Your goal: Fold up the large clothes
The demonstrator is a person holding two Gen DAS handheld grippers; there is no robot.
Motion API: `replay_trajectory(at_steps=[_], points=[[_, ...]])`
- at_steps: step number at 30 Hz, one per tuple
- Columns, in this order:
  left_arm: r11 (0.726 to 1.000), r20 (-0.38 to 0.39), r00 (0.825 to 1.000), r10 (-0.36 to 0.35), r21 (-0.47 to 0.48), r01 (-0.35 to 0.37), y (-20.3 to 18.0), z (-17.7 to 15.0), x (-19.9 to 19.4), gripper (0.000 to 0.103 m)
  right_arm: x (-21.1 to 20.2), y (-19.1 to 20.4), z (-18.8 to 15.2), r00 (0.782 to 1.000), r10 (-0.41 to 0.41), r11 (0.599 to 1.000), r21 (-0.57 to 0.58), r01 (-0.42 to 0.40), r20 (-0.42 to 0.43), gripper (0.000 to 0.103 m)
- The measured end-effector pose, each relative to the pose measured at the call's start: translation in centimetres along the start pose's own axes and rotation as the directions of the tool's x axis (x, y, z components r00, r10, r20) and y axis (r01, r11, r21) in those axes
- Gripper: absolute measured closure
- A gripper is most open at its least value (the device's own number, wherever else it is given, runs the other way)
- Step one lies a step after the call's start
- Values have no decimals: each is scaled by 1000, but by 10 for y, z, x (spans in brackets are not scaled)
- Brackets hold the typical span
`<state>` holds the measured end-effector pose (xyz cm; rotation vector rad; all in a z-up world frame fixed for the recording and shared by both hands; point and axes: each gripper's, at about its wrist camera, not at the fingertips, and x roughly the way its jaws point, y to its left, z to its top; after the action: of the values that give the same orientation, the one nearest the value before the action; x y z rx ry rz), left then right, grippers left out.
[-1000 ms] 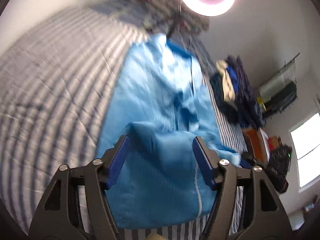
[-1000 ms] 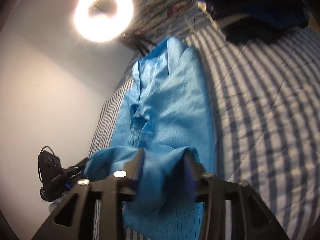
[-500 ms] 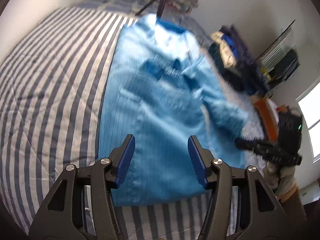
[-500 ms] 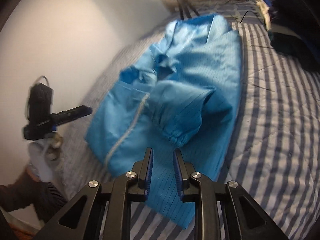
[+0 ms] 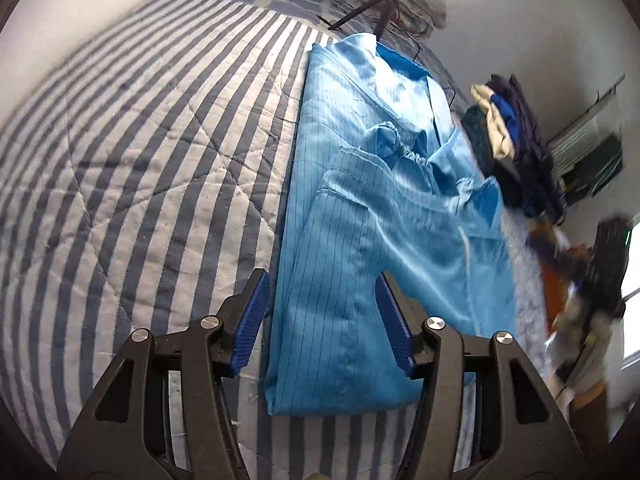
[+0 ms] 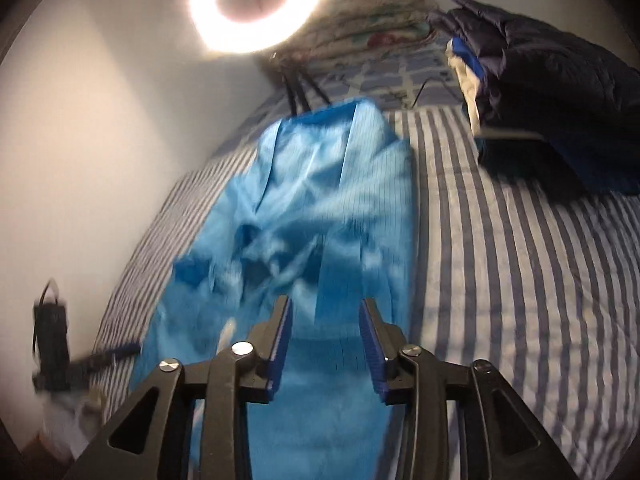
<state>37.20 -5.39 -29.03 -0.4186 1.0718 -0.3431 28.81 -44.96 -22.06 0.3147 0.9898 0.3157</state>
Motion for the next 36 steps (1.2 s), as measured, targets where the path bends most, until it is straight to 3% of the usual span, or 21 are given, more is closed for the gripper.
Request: replay_trajectory(at_steps=[5,7,8,10,12,14,18,21,22,25,27,32,36], points=[[997,-78,996,-46,-67,40,12,-3,18,50,-4,-31,-47,993,43,992,125,-28,-114,58],[998,-76,997,-23,-67,18,13,-6,18,86,0,-43,-63,990,44,986,166,-21,-137,58],[998,-71,997,-14,-63,9,15,-9,16,91,2,-44,-66,988,55,984,175,-30,-143,59],[997,-59,998,-14,-78,9,18,-12,12,95,8,-42,-73,984,85,984,169,-58,-158,71],[995,-48,999,-2,-104,-3,22,-18,7,95,13,-31,-73,986,45,995,99,-30,-160,88],[996,-40,999,31,-86,-34,20,-22,7,95,21,-20,-69,986,-30,999,18,33,-164,96],[992,22,992,125,-20,-124,3,-22,-5,88,22,-7,-66,975,-142,989,-53,135,-171,95],[987,138,982,128,77,-140,-25,-14,-23,87,2,5,-60,974,-204,976,-98,194,-99,84],[984,156,980,120,110,-138,-34,-11,-24,83,-4,8,-57,978,-198,976,-108,190,-64,83],[969,150,984,97,213,-128,-57,-2,-9,82,-5,13,-48,990,-143,983,-116,142,-2,82],[966,135,984,113,217,-140,-60,3,7,82,3,15,-45,991,-128,984,-123,131,28,81],[963,56,982,179,196,-187,-48,8,53,82,34,19,-37,995,-102,988,-114,100,-9,82],[951,80,981,179,241,-193,-49,4,58,80,59,8,-39,985,-147,987,-69,142,-90,83]])
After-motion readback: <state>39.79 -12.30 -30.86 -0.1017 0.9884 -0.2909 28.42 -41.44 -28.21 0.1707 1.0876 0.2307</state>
